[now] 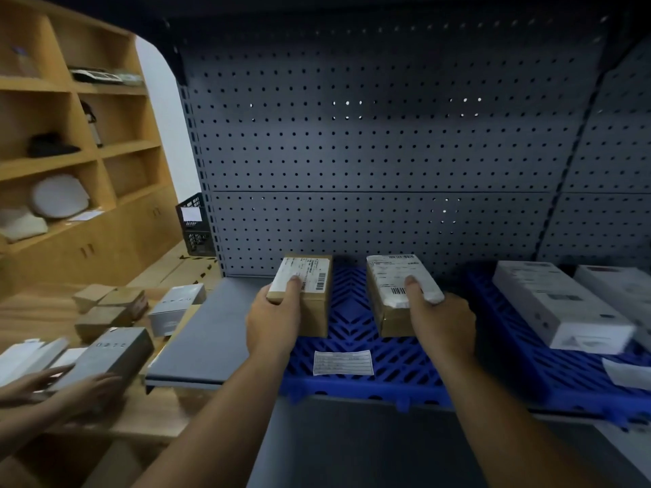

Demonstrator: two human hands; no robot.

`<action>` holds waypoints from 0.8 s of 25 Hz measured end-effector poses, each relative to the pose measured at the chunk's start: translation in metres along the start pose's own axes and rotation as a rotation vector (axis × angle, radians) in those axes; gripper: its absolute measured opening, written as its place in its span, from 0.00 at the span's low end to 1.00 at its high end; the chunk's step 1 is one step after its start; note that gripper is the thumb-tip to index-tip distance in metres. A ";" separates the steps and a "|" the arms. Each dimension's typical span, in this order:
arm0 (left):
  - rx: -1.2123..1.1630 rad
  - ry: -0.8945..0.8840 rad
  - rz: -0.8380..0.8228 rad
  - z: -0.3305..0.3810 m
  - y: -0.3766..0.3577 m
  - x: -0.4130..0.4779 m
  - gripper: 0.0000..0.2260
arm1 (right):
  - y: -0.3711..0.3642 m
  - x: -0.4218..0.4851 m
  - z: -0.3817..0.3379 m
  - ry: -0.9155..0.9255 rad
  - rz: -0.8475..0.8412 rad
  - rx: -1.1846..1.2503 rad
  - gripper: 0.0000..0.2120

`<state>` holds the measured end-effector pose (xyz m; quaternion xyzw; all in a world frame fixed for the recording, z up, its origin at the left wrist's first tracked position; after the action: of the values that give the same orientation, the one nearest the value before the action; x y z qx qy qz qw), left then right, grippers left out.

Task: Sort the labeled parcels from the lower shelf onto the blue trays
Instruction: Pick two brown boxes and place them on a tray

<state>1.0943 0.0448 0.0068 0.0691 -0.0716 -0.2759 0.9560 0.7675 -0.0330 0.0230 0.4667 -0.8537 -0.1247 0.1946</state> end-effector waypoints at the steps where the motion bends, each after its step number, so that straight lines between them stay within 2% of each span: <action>1: 0.002 0.009 -0.013 0.000 -0.003 0.000 0.22 | -0.002 0.000 0.000 0.006 -0.002 -0.011 0.29; 4: 0.081 -0.035 0.021 0.009 0.004 -0.005 0.32 | 0.001 -0.002 0.000 0.029 0.003 -0.025 0.33; 6: 0.160 -0.245 0.126 0.038 0.017 -0.014 0.30 | 0.011 -0.003 -0.002 0.076 0.017 0.001 0.34; 8: 0.129 -0.450 0.144 0.075 0.017 -0.034 0.26 | 0.027 -0.003 -0.008 0.148 0.044 0.026 0.39; 13: 0.045 -0.740 -0.086 0.132 -0.036 -0.123 0.21 | 0.106 -0.004 -0.017 0.422 0.196 -0.079 0.33; 16: 0.051 -0.860 -0.249 0.142 -0.076 -0.197 0.20 | 0.159 -0.002 0.006 0.437 0.278 -0.200 0.25; 20: 0.030 -0.899 -0.417 0.147 -0.122 -0.279 0.21 | 0.240 0.007 0.055 0.368 0.368 -0.284 0.24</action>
<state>0.7717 0.0792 0.1027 -0.0304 -0.4654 -0.4626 0.7540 0.5600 0.0908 0.0695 0.2869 -0.8483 -0.1190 0.4288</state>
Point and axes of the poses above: each hand's wrist, its own x-axis towards the middle knuckle, its own y-axis out of the back of the hand, z = x × y, the point moved 10 cm from there along x, towards the middle knuckle, and after that the axes turned 12 degrees about z, right-handed, at the moved point
